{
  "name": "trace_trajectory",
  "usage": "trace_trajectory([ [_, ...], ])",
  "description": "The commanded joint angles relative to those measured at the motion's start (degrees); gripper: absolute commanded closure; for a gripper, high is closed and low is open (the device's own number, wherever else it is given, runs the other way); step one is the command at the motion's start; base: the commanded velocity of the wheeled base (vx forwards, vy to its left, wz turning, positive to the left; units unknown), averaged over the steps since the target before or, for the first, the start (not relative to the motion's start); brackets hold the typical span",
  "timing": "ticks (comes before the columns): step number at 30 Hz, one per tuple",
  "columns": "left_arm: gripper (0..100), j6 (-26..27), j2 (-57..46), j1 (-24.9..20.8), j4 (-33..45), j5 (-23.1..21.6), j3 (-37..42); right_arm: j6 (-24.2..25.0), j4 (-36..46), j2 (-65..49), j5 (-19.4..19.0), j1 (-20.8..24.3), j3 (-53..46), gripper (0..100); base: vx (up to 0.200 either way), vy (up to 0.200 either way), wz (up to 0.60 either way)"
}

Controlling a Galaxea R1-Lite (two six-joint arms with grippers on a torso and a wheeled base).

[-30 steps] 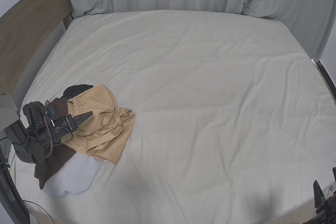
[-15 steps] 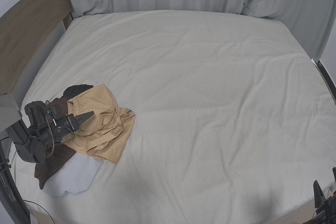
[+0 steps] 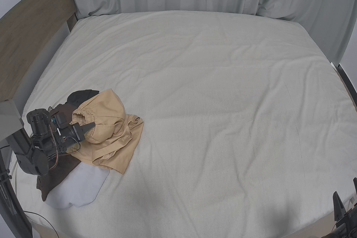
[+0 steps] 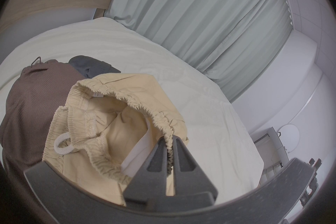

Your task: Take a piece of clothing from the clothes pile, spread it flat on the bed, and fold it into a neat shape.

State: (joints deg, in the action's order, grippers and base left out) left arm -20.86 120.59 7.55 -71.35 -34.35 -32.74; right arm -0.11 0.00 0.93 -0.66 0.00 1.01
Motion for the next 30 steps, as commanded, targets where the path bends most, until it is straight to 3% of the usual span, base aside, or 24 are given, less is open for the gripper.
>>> trace_trajectory([
  [1,100,-0.4,-2.6,-0.2,-0.6,-0.1,1.5,-0.1,0.0,-0.5,0.0,0.0,-1.0,0,0.0,0.0,0.0],
  [12,100,-2.6,-5.6,-0.4,-2.0,-2.3,6.6,-0.1,0.0,-0.4,0.0,0.0,-1.0,0,0.0,0.0,0.0],
  [13,0,-2.6,-5.1,-0.4,-2.3,-2.2,6.5,-0.1,0.0,-0.4,0.0,0.0,-1.0,0,0.0,0.0,0.0],
  [30,0,-2.8,1.1,-1.7,-5.0,-1.4,2.8,-0.1,0.0,-0.4,0.0,0.0,-1.0,0,0.0,0.0,0.0],
])
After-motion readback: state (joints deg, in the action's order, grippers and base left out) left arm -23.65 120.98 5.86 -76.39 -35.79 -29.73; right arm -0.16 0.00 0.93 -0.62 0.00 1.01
